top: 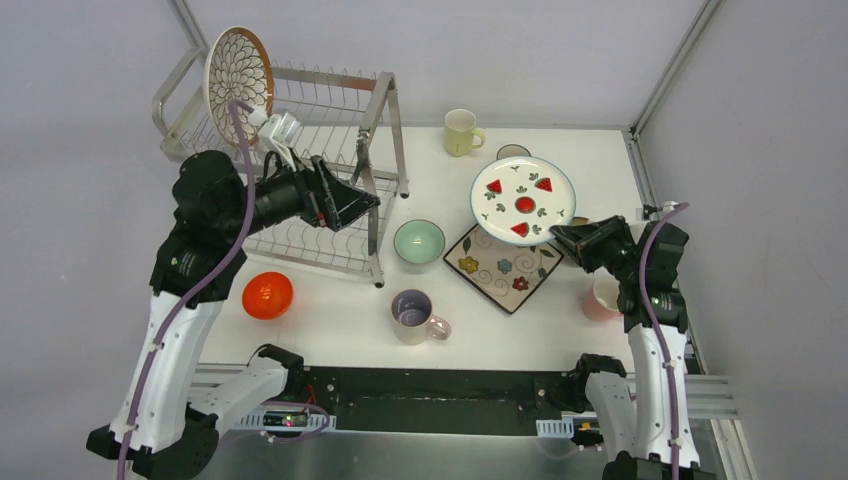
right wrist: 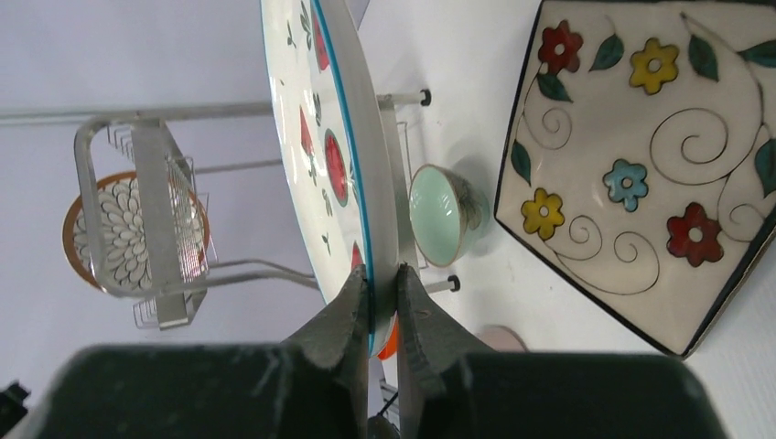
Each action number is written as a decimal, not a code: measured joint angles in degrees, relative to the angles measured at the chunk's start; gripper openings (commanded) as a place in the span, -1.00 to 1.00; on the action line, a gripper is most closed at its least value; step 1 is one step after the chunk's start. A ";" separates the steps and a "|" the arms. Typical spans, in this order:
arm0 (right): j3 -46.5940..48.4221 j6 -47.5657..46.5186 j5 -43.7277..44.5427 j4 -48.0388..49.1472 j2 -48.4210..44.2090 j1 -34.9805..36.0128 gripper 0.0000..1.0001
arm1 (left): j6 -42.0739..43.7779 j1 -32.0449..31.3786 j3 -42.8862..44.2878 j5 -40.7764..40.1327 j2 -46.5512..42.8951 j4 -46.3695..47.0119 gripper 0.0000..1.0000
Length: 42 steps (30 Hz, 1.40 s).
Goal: Load the mixed dishes into the dish rack
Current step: Pick up the plate from the corner of the board.
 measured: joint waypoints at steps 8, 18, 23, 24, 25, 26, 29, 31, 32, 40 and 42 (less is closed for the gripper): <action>-2.27 0.63 -3.45 -0.07 -7.17 1.70 -1.00 | -0.57 -10.82 3.10 -3.34 9.16 0.31 0.75; -3.32 2.21 -3.91 -0.22 -10.78 2.75 -1.00 | 2.16 -25.31 10.14 -12.79 19.17 1.20 0.69; -3.32 3.50 -3.87 -0.22 -13.92 2.78 -1.00 | 3.76 -28.68 11.74 -18.36 24.50 0.92 0.61; -3.32 3.78 -3.89 -0.22 -14.58 2.78 -1.00 | 3.78 -28.83 12.33 -19.23 25.66 0.76 0.61; -3.32 4.02 -3.91 -0.22 -15.06 2.78 -1.00 | 3.78 -29.03 13.00 -20.09 26.88 0.63 0.60; -3.32 4.28 -3.96 -0.22 -15.52 2.78 -1.00 | 3.80 -29.07 13.62 -21.09 28.06 0.50 0.59; -3.30 4.66 -3.89 -0.37 -17.05 2.84 -1.00 | 3.80 -29.07 14.62 -23.96 30.10 0.15 0.59; -3.21 4.63 -3.87 -0.96 -17.68 2.86 -1.00 | 3.80 -29.07 14.99 -25.68 30.86 0.04 0.59; -3.15 4.70 -3.87 -1.20 -17.84 2.89 -1.00 | 3.82 -29.07 15.28 -26.29 31.17 0.02 0.59; -2.97 5.70 -3.34 -1.40 -19.28 2.99 -1.00 | 1.09 -29.07 19.93 -29.90 34.42 -2.12 0.54; -2.97 6.38 -3.37 -0.90 -19.54 2.99 -1.00 | 0.13 -29.07 21.31 -29.83 35.12 -2.56 0.53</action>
